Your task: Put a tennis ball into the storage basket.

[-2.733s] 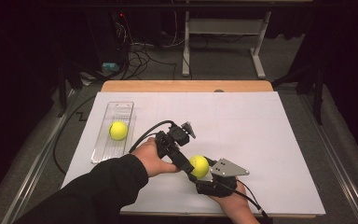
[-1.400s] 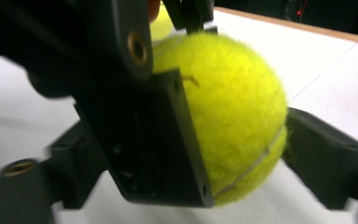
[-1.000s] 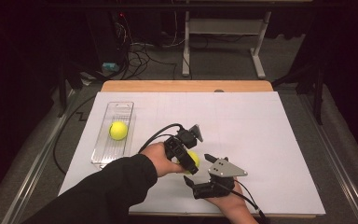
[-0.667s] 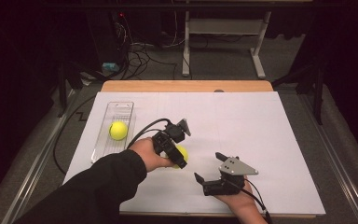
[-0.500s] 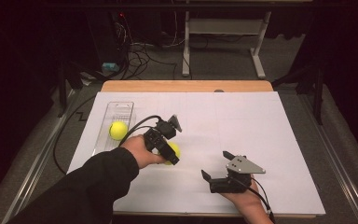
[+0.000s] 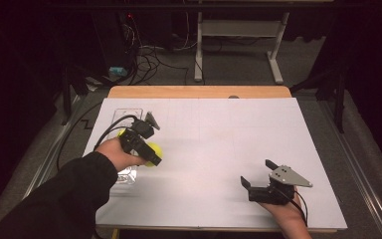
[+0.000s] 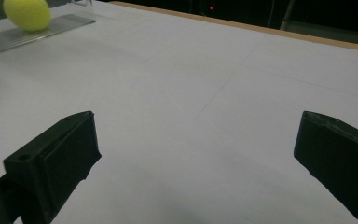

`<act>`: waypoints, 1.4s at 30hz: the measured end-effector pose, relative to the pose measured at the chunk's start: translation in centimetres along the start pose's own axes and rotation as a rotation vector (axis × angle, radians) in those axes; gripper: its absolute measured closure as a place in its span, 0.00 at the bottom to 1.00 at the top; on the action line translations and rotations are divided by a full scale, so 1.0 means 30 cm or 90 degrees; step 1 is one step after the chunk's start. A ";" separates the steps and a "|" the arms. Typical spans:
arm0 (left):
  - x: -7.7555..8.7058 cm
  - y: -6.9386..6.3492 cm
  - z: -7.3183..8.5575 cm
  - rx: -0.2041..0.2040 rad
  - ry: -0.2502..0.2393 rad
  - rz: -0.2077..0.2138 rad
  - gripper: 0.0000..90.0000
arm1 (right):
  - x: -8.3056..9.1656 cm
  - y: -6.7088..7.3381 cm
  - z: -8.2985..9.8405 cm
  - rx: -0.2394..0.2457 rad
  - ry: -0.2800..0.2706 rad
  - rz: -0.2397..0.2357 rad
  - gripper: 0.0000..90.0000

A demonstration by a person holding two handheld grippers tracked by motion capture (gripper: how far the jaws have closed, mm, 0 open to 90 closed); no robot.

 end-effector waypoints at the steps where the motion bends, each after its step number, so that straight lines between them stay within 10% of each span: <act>1: 0.007 0.013 0.009 0.006 -0.001 -0.002 0.30 | 0.005 -0.012 0.002 -0.005 -0.002 0.002 0.00; 21: 0.100 0.199 0.159 0.093 0.003 -0.051 0.30 | 0.066 -0.114 0.038 -0.027 0.000 0.039 0.00; 42: -0.008 0.267 0.149 0.113 0.031 -0.063 0.29 | 0.057 -0.100 0.042 -0.025 0.003 0.029 0.00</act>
Point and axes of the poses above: each handheld gripper's, and its own axes: x roughly backward along the jaws, z roughly out of its underside, y roughly to its left, the point moved 4 cm from there along -x, roughly forward along the jaws, and after that the axes turned 8 degrees about z, right-handed, at the moved point
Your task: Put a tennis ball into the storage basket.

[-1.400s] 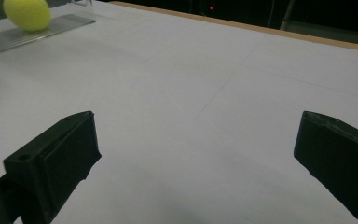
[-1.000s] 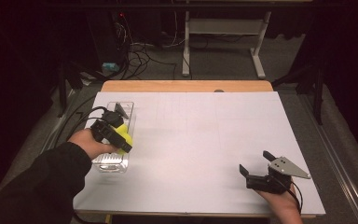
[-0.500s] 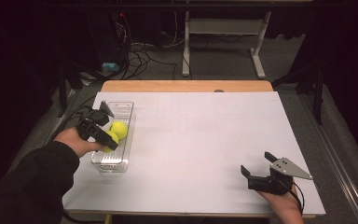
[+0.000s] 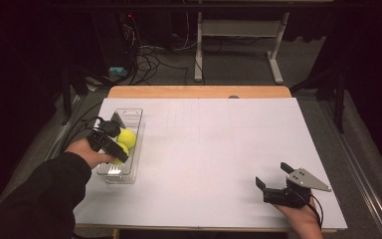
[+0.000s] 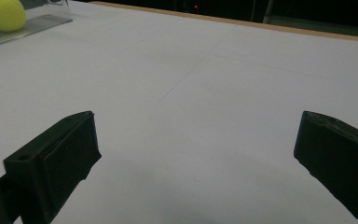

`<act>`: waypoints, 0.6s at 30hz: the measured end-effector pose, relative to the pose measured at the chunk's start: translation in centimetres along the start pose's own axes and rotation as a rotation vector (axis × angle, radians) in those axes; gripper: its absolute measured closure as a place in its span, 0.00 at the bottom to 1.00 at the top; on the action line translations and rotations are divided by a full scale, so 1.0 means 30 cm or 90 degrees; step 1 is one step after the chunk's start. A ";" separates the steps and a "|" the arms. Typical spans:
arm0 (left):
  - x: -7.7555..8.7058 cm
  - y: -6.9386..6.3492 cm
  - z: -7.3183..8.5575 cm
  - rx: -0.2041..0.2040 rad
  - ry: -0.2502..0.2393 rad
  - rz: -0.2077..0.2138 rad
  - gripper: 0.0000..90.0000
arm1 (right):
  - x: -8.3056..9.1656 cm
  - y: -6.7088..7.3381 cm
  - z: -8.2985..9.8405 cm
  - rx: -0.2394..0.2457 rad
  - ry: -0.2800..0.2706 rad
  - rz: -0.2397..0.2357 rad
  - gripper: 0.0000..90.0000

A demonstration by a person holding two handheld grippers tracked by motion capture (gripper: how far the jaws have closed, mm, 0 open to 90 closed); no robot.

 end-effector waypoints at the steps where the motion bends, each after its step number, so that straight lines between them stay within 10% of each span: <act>1: -0.005 0.001 -0.001 0.000 0.005 0.003 0.29 | 0.000 0.001 0.000 0.002 0.000 0.000 0.00; 11: -0.015 0.005 -0.006 -0.002 0.000 -0.004 0.28 | 0.001 0.002 -0.001 0.000 0.000 -0.001 0.00; 18: 0.083 -0.030 -0.010 -0.024 -0.052 0.004 0.01 | 0.003 0.006 -0.006 0.000 -0.005 -0.004 0.00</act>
Point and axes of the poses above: each handheld gripper's, and its own axes: x roughly backward along the jaws, z roughly out of its underside, y roughly to its left, the point moved 4 cm from there along -x, roughly forward along the jaws, and after that the axes turned 8 degrees about z, right-handed, at the moved point
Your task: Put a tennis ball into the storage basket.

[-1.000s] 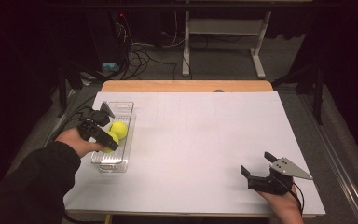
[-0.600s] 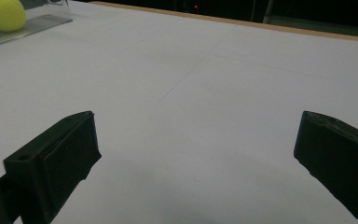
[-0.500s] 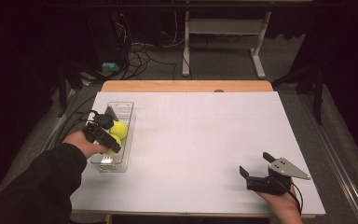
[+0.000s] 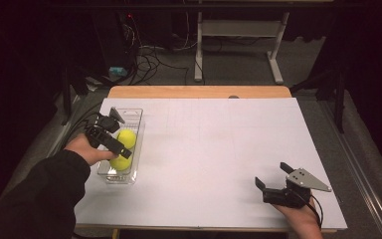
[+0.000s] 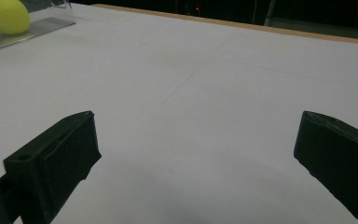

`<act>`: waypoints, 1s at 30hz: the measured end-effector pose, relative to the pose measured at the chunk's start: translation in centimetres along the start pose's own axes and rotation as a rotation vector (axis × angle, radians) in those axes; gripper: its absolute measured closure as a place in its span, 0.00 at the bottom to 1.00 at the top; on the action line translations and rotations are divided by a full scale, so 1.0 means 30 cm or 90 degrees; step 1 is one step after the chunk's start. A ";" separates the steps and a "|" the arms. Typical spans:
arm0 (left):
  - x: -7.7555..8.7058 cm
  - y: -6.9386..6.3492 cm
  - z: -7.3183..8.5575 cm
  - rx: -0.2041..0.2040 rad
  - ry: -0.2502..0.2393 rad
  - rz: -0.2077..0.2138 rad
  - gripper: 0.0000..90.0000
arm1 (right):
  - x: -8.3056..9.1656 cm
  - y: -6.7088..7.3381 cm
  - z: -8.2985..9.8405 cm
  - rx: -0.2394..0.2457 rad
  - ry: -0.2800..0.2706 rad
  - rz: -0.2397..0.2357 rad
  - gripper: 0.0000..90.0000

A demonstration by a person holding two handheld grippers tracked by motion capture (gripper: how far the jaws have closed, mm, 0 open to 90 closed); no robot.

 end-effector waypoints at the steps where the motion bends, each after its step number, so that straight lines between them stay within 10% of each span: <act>1: 0.002 -0.006 -0.002 -0.002 -0.001 -0.004 0.01 | 0.000 0.000 0.000 0.001 0.000 0.000 0.00; 30: -0.149 -0.357 -0.163 -0.144 0.002 0.047 0.01 | 0.008 0.001 -0.004 -0.005 -0.005 -0.002 0.00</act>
Point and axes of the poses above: each handheld gripper's, and its own axes: x roughly backward along the jaws, z roughly out of its underside, y roughly to its left, the point moved 4 cm from there along -x, roughly forward along the jaws, and after that the axes turned 8 degrees about z, right-handed, at the moved point
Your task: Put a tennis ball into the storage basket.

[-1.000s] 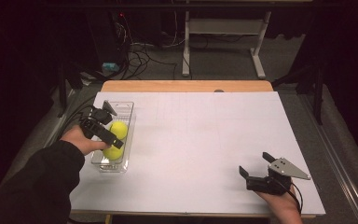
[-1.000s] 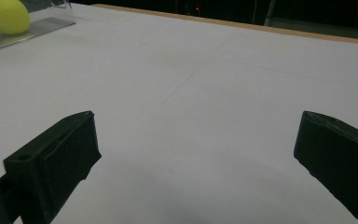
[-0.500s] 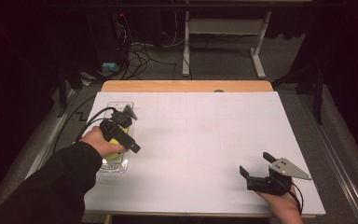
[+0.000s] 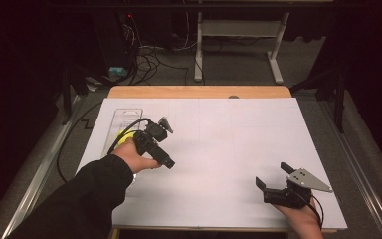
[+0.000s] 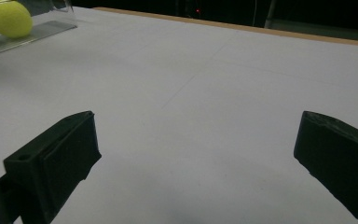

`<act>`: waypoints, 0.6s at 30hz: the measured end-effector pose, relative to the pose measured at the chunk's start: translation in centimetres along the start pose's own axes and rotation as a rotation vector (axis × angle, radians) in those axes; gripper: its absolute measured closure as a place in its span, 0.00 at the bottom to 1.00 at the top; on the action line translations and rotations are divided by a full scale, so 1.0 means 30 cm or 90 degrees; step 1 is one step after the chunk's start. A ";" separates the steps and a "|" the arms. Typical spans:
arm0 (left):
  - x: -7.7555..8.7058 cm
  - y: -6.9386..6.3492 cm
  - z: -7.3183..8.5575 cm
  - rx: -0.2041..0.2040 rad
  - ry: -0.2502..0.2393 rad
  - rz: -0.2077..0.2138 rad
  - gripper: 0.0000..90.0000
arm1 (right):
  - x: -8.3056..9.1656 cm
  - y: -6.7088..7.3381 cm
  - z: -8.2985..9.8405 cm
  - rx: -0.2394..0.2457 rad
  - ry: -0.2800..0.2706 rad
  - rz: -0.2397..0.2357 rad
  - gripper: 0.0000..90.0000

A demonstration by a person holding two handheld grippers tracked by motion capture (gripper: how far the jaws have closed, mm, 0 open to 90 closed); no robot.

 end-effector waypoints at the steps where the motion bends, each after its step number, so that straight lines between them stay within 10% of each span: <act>1: -0.006 -0.007 -0.002 -0.003 -0.006 -0.002 0.01 | 0.000 0.001 0.000 0.000 0.000 0.000 0.00; 18: -0.220 -0.083 0.072 -0.012 -0.211 0.044 0.01 | 0.004 0.015 -0.001 0.001 -0.004 -0.010 0.00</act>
Point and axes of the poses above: each handheld gripper's, and its own axes: x roughly backward along the jaws, z roughly out of its underside, y roughly to its left, the point moved 4 cm from there along -x, roughly forward along the jaws, and after that the axes turned 8 degrees about z, right-handed, at the moved point
